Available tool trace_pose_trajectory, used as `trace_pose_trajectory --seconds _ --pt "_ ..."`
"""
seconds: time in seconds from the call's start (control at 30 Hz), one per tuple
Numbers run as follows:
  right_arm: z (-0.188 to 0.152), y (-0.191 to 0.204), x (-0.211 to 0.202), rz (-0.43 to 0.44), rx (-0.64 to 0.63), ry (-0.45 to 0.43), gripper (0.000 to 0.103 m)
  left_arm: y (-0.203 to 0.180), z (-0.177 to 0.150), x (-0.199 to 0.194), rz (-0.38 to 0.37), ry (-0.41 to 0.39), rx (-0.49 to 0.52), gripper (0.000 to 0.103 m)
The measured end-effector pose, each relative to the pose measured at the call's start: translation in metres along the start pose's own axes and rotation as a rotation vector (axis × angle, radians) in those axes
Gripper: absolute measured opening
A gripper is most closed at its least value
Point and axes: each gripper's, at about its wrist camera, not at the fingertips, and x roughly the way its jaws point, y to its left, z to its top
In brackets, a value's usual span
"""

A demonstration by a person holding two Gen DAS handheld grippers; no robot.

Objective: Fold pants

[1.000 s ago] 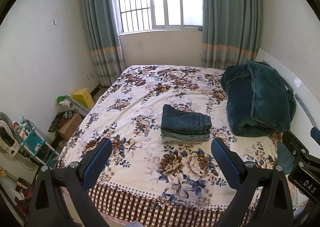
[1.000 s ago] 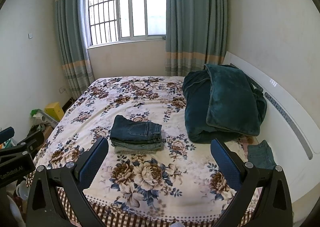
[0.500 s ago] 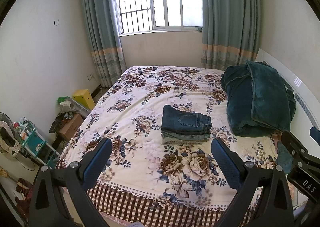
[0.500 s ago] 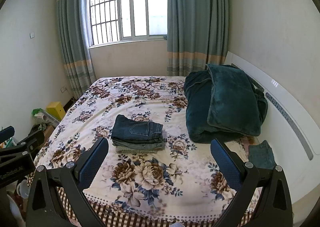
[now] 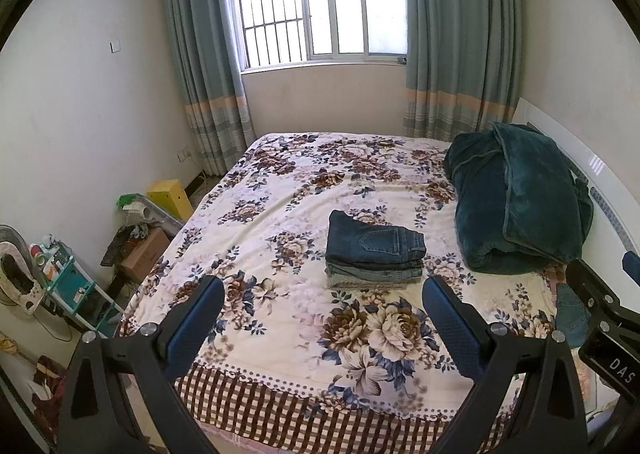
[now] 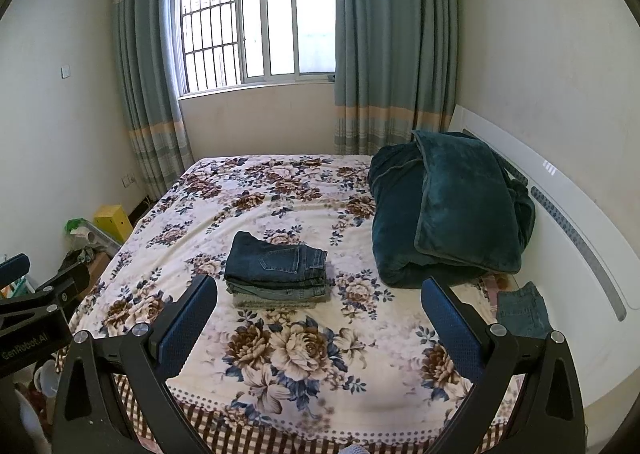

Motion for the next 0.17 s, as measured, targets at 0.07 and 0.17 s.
trace_pose_trajectory --seconds 0.07,0.17 --pt "-0.0001 0.0004 0.0001 -0.001 -0.001 -0.001 0.103 0.0 -0.0001 -0.0004 0.003 -0.002 0.0 0.101" --pt "0.001 0.0005 -0.0002 0.003 -0.003 0.003 0.103 0.0032 0.0002 -0.003 0.004 -0.008 0.001 0.101"
